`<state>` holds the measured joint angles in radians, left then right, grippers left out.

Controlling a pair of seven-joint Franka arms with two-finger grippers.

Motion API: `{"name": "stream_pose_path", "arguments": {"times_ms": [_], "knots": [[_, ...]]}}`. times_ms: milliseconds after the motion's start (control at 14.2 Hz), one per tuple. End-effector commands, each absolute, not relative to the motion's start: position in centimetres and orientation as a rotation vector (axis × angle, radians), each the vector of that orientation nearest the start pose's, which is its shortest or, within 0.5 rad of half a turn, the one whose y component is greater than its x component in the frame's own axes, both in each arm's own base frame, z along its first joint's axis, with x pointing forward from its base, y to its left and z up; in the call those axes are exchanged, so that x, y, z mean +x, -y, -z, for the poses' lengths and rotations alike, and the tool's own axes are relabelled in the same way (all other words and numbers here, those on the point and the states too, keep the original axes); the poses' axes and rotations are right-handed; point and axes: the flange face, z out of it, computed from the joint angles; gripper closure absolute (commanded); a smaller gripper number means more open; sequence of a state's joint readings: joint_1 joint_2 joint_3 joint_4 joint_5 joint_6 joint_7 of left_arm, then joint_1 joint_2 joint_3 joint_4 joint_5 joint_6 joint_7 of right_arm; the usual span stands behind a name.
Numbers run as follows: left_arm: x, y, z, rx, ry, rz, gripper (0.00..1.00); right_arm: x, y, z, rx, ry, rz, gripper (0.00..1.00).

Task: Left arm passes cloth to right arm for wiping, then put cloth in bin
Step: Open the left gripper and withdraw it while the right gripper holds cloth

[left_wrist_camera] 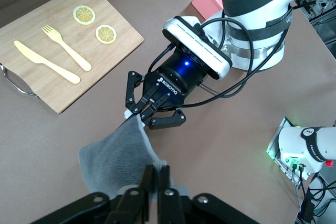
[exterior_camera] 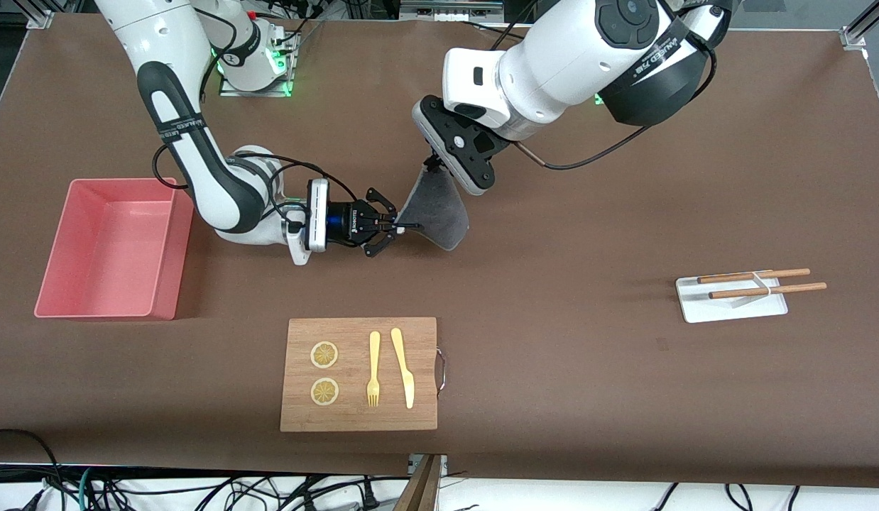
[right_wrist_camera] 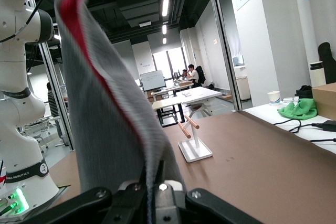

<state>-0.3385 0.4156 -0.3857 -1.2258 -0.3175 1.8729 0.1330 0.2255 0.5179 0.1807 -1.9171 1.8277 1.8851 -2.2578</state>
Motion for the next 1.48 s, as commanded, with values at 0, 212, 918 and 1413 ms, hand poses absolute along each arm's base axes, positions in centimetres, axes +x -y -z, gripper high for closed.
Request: {"name": "stream_pose_path", "arguments": {"times_ms": [0,212,918,1413], "knots": [[54.4,42.9,-59.3,2.439,0.945,-0.163,0.00,56.2,-30.1,-28.1,-1.327,1.012,1.072,1.00],[54.4,42.9,-59.3,2.439,0.943,-0.162,0.00,57.0,-28.8,-29.8,-1.345,1.039,1.026,1.00],[56.1,30.6,-60.5,2.744,0.943,0.065,0.00,59.0,-13.1,-34.0,-1.580,1.547,0.714,1.00],[61.3,13.1,-57.7,3.043,0.765,0.252,0.00,58.2,-10.1,-35.7,-1.799,1.826,0.333,1.00]]}}
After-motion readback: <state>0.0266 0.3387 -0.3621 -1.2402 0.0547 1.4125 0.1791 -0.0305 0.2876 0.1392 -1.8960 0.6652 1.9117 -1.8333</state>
